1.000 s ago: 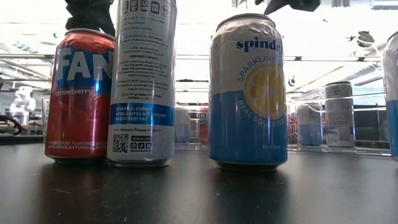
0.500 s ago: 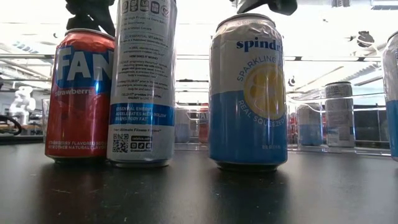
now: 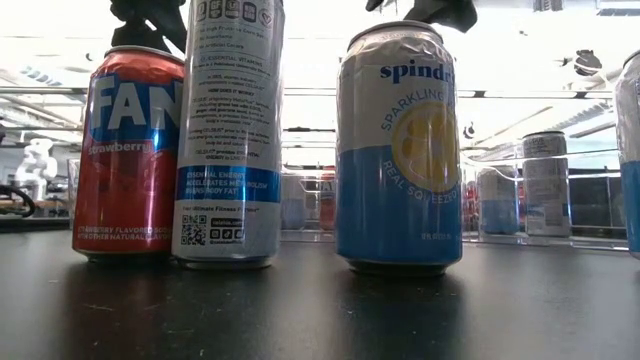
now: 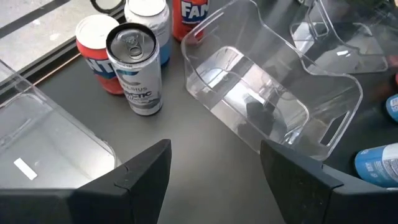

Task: Sort soda cans
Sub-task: Put the top right blue-white soda can into the center transparent bin

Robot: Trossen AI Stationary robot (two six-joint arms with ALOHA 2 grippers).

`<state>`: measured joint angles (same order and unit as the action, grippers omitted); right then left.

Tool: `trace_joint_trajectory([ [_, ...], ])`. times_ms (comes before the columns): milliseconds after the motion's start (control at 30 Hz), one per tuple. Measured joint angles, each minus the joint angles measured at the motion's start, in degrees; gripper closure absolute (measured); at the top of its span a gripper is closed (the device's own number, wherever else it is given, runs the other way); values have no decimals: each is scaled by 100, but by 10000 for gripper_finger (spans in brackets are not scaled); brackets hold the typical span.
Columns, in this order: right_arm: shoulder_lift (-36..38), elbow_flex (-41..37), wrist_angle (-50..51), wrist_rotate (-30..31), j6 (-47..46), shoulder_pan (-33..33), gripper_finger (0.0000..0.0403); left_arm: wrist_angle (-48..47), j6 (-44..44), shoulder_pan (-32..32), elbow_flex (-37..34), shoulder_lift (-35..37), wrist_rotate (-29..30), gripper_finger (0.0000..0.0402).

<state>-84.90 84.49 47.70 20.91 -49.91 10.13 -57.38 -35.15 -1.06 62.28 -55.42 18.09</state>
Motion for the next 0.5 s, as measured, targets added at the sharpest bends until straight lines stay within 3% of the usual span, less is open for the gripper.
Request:
trace_joint_trajectory([
  [167, 0, 0, -130, -1, -21, 0, 136, -2, -45, 0, 0, 1, 2, 143],
  [500, 0, 0, -302, -4, -188, 2, 139, -9, -47, 0, 0, 1, 11, 143],
])
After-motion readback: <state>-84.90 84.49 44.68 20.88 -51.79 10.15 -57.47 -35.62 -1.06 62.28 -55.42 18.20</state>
